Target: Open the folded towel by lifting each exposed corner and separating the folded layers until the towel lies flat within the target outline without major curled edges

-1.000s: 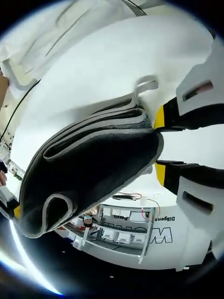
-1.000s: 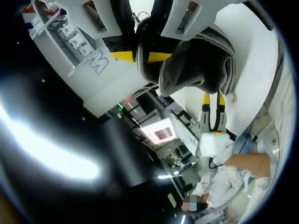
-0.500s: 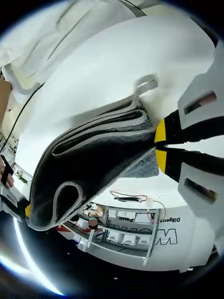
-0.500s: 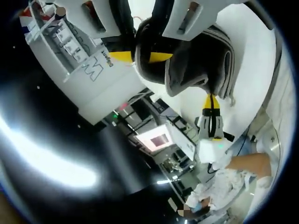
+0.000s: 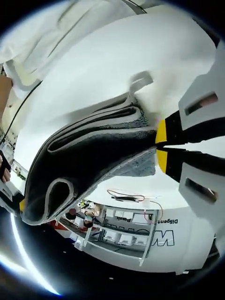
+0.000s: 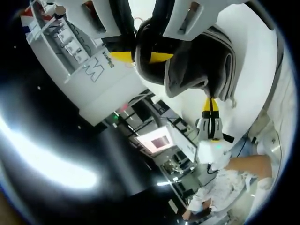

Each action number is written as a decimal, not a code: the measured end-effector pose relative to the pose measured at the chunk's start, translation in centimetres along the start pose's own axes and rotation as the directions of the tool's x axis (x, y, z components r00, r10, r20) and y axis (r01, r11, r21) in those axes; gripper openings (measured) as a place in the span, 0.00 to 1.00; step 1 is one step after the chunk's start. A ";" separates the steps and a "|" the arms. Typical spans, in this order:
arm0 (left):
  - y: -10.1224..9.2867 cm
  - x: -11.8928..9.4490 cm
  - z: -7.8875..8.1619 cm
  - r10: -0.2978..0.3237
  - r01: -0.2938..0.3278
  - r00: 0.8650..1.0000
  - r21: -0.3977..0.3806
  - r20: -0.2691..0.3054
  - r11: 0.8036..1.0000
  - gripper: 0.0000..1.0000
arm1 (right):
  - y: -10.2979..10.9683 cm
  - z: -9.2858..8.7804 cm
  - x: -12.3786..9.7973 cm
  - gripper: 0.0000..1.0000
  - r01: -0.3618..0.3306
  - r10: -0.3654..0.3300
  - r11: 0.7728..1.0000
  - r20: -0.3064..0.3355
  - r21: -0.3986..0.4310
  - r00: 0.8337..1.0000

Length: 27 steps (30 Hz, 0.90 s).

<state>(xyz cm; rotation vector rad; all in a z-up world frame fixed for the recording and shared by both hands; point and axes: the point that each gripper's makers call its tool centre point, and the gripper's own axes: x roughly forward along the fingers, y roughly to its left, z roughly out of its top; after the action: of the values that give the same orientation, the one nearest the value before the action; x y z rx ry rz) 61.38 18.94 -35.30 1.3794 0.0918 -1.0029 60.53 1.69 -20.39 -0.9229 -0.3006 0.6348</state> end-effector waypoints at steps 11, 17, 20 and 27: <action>1.6 -1.2 1.0 0.056 -0.049 0.997 -0.135 0.052 0.990 0.01 | 1.5 0.7 0.2 0.02 -0.055 0.055 0.998 0.004 0.039 0.998; 2.9 -1.8 2.3 0.114 -0.102 0.989 -0.116 0.094 0.988 0.01 | 2.9 1.6 0.7 0.03 -0.103 0.103 0.995 0.030 0.018 0.994; 3.6 -1.8 3.1 0.139 -0.125 0.982 -0.116 0.125 0.985 0.01 | 3.5 2.1 0.7 0.04 -0.129 0.127 0.991 0.052 0.038 0.991; 4.2 -1.8 4.7 0.169 -0.151 0.969 -0.111 0.179 0.982 0.01 | 5.3 3.2 0.9 0.04 -0.209 0.203 0.976 0.104 0.054 0.974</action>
<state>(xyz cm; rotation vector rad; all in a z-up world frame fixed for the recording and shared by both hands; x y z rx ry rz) 60.67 15.41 -29.84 1.1780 -0.1096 -0.9752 57.60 6.64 -22.92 -0.8689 -0.2718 0.8782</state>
